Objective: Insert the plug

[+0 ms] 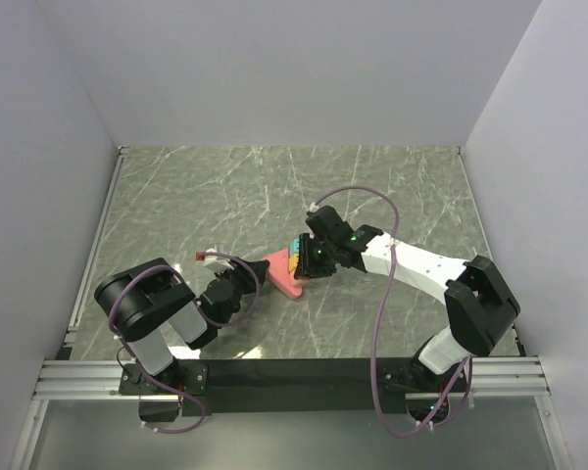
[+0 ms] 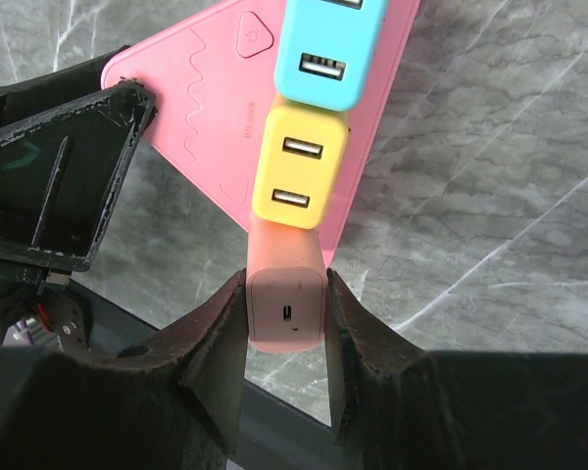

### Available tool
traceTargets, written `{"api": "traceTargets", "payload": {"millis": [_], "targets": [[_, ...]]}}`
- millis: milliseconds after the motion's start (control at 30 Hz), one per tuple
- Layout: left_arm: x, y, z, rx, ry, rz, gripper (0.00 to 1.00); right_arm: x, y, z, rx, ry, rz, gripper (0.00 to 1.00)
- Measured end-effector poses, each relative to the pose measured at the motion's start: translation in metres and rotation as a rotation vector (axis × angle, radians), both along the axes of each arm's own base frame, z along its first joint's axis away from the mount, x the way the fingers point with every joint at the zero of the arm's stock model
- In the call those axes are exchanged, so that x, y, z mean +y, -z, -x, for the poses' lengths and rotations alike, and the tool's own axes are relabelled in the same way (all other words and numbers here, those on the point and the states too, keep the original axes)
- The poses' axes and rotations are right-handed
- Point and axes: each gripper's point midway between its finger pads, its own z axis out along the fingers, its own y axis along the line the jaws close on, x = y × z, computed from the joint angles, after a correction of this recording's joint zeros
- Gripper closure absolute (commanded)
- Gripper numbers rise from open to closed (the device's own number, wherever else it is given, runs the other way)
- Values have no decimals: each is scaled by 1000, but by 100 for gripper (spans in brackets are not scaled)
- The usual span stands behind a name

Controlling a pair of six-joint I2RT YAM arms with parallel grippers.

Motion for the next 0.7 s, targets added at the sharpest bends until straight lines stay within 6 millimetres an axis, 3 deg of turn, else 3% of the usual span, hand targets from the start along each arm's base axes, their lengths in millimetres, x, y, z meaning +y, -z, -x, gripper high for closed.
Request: {"api": "traceTargets", "payload": {"millis": [700], "targets": [[6,5,2,9,-21,-17,100,7,8,-2,24,13,13,100]]}}
